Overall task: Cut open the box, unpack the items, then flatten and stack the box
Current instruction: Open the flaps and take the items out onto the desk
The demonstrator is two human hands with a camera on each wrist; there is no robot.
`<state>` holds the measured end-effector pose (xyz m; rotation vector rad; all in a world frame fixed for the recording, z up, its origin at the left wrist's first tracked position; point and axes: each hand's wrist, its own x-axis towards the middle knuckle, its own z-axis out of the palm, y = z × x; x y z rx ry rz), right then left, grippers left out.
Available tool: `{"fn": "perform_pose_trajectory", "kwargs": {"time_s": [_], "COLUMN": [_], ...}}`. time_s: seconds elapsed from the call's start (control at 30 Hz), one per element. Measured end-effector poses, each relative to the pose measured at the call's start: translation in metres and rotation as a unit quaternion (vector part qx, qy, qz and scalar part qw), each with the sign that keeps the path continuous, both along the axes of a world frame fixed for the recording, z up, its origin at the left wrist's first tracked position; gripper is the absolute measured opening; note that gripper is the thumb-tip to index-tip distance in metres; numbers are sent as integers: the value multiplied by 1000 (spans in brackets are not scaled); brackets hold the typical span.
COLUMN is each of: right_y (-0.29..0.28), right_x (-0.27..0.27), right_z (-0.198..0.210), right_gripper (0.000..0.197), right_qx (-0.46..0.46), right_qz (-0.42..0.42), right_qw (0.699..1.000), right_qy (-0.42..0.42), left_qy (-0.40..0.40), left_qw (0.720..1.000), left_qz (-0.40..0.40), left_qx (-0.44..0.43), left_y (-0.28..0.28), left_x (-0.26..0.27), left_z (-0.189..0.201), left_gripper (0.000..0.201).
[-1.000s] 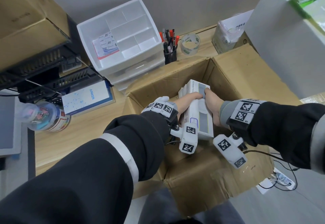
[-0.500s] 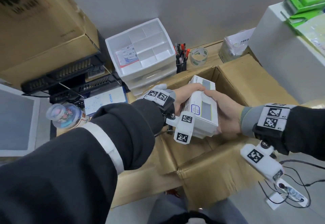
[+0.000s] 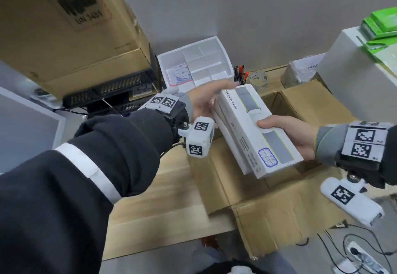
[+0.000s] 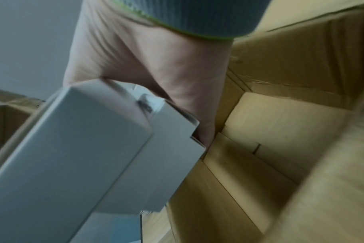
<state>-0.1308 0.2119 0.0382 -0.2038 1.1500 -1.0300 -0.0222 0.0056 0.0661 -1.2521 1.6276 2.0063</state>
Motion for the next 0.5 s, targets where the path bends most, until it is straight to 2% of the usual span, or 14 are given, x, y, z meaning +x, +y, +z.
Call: {"fn": "perform_pose_trajectory", "kwargs": {"time_s": [0.13,0.23,0.3,0.4,0.5], "right_y": [-29,-55,-72,-91,-113], "right_x": [8,19,29,37,41], "right_z": [20,27,28,27,29], "right_gripper": [35,35,36,40,51], "right_qx": [3,12,16,21,33], "right_qz": [72,130,179,209,197], "right_qw": [997,990,982,974,972], "right_qy": [35,55,60,89,121], "left_qy": [-22,-32,-37,-47,-49], "left_qw": [998,995,994,997,997], "left_qz": [-56,-74,-83,-24,54], "left_qx": [10,54,53,49,26], "left_y": [-32,-46,-55,-67,-83], "left_x": [24,46,65,90,118], "left_z": [26,33,31,27,25], "left_gripper": [45,50,59,52,46]}}
